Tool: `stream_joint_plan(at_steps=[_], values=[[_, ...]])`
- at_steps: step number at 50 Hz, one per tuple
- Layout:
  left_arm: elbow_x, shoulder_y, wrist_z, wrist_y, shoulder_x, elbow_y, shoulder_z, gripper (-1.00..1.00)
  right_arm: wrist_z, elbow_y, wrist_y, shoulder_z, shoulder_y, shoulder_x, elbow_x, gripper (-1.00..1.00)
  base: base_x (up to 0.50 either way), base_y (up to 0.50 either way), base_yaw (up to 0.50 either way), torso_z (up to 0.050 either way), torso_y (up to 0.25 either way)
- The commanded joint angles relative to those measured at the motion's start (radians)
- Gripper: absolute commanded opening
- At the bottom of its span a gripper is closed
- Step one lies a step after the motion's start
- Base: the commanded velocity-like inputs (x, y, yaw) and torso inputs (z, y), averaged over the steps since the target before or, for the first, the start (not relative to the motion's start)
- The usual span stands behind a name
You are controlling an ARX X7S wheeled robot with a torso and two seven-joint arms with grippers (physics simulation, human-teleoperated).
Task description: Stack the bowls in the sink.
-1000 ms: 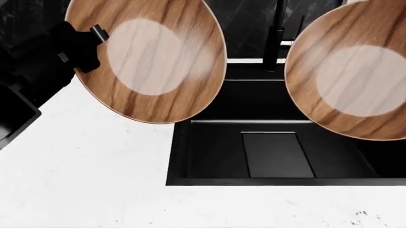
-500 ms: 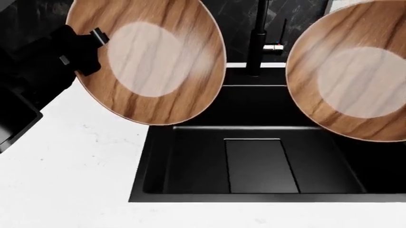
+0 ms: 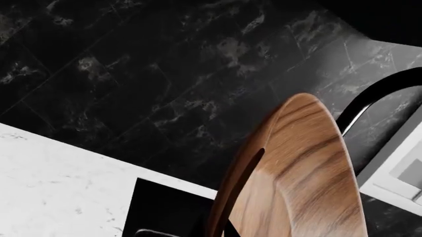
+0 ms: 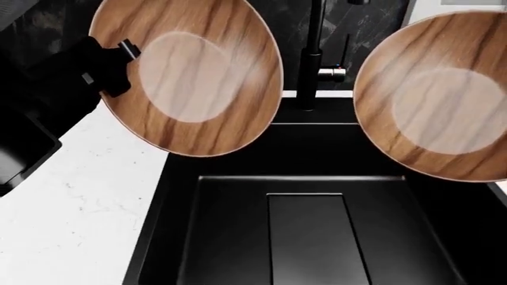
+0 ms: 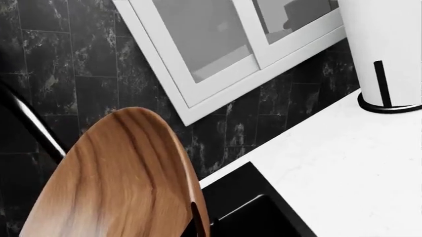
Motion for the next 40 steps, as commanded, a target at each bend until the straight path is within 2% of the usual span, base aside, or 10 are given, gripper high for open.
stream_joint_plan(at_steps=[1,5,20,30,40], values=[[-0.013,0.016,-0.002,-0.004,0.002,-0.008,-0.002,-1.0,-0.01,-0.009,-0.013,0.004,-0.011,0.007,0.002,-1.0,0.0,0.0,0.0,0.0,0.0],[-0.035,0.025,0.004,-0.013,0.011,-0.011,0.001,-1.0,-0.002,-0.01,-0.017,0.0,-0.01,0.014,0.012,-1.0,0.0,0.0,0.0,0.0,0.0],[-0.144,0.016,0.065,-0.118,0.14,-0.122,0.02,-1.0,0.059,0.003,-0.053,-0.033,0.047,0.057,0.071,-1.0,0.0,0.0,0.0,0.0,0.001],[-0.239,-0.037,0.073,-0.295,0.236,-0.234,0.061,-1.0,0.111,0.033,-0.075,-0.095,0.114,0.114,0.131,-1.0,0.0,0.0,0.0,0.0,0.001],[-0.32,-0.035,0.157,-0.433,0.362,-0.373,0.095,-1.0,0.089,0.032,-0.079,-0.07,0.091,0.115,0.106,-1.0,0.0,0.0,0.0,0.001,0.001]])
